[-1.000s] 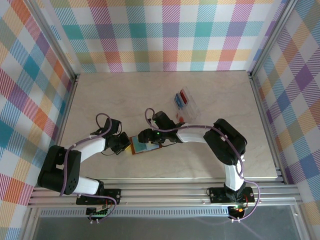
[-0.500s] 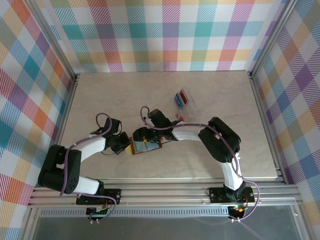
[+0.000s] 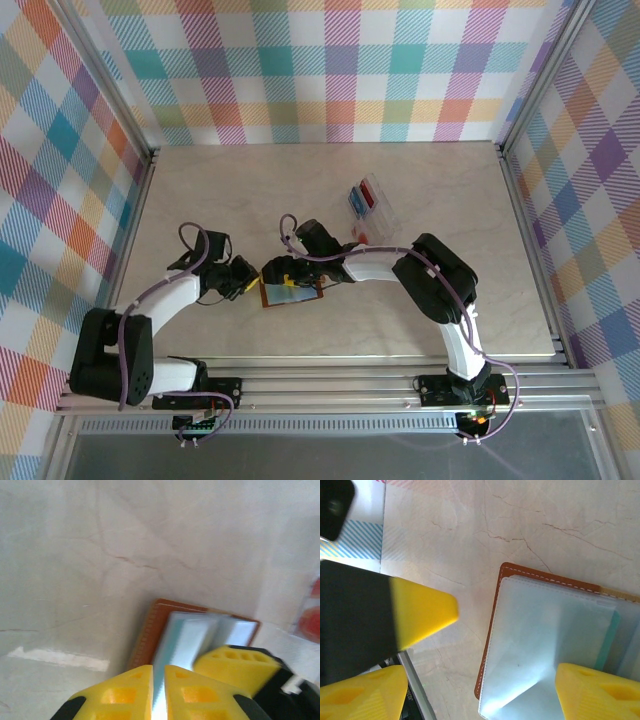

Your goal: Put the credit cards into the card holder

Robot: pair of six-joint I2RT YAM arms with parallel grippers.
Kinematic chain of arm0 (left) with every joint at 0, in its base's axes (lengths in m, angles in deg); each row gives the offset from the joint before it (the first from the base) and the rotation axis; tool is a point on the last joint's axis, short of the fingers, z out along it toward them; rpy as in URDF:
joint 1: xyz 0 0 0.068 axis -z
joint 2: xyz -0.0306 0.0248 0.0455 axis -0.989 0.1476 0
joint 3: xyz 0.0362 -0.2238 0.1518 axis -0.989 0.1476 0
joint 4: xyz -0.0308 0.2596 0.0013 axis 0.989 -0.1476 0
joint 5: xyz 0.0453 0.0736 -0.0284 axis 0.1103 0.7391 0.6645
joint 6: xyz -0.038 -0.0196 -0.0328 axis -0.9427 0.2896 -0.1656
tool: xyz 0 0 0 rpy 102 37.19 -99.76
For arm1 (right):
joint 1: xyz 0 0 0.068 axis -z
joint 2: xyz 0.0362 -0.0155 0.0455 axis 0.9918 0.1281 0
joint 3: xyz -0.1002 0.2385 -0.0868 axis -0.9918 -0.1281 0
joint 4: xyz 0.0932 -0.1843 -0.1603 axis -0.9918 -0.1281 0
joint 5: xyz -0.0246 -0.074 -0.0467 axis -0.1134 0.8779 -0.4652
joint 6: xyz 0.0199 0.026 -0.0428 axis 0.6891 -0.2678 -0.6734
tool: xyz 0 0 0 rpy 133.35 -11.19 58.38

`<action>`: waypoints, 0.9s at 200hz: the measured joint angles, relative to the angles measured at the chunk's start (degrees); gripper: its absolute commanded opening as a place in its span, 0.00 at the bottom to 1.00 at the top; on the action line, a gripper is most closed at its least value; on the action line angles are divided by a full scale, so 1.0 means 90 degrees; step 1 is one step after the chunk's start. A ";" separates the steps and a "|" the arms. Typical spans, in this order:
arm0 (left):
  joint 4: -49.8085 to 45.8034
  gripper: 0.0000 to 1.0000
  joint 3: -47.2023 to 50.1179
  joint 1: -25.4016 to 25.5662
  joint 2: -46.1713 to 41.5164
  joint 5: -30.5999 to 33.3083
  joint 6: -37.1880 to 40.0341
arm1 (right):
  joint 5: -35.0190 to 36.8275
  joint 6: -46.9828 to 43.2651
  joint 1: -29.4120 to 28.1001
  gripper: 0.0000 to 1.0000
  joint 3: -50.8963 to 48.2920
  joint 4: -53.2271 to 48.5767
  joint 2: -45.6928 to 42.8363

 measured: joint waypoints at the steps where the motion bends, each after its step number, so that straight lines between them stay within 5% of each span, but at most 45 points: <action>1: -0.0002 0.15 -0.0005 -0.0002 -0.0012 -0.0002 0.0000 | -0.0002 0.0000 0.0000 0.80 0.0000 0.0002 0.0000; 47: 0.0233 0.04 -0.0114 -0.0012 0.0134 -0.0466 -0.0189 | -0.0083 -0.0017 0.0002 0.86 -0.0002 0.0058 0.0000; 180: 0.1275 0.04 -0.0119 0.0049 0.1450 -0.1035 -0.0403 | -0.0172 -0.0129 0.0002 0.90 -0.0007 0.0073 -0.0002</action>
